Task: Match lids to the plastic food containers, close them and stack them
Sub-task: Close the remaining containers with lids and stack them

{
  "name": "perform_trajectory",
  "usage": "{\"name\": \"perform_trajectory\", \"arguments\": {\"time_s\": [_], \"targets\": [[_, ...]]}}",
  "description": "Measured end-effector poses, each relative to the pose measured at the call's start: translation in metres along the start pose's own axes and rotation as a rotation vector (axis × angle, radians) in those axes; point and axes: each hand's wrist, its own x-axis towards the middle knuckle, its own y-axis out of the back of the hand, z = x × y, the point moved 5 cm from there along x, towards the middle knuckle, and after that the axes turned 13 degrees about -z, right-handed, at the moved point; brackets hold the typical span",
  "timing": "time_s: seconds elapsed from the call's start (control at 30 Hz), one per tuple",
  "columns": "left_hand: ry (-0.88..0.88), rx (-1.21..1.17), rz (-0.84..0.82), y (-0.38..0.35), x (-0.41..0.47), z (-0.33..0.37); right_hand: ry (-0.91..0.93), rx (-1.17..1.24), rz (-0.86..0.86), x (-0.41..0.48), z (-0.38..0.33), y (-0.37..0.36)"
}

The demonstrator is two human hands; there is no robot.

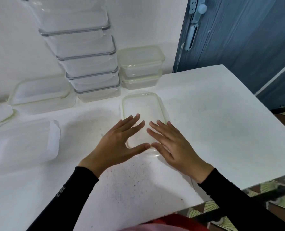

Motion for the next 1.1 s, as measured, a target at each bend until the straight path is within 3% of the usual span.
{"name": "perform_trajectory", "arguments": {"time_s": [0.27, 0.67, 0.8, 0.97, 1.1], "targets": [[-0.057, 0.064, 0.064, -0.006, 0.002, -0.003, 0.124, 0.012, -0.085, -0.002, 0.009, -0.005], [-0.07, 0.172, 0.217, -0.019, 0.004, 0.0, 0.123, -0.122, 0.01, 0.0, 0.01, -0.012], [-0.075, 0.174, 0.217, -0.019, 0.005, 0.0, 0.11, -0.051, 0.036, 0.0, 0.009, -0.004], [-0.14, 0.17, 0.092, -0.016, 0.007, -0.003, 0.029, 0.263, 0.159, 0.026, 0.024, 0.035], [-0.23, 0.25, -0.064, -0.013, 0.006, -0.003, -0.028, 0.317, 0.016, 0.045, 0.045, 0.031]]}}
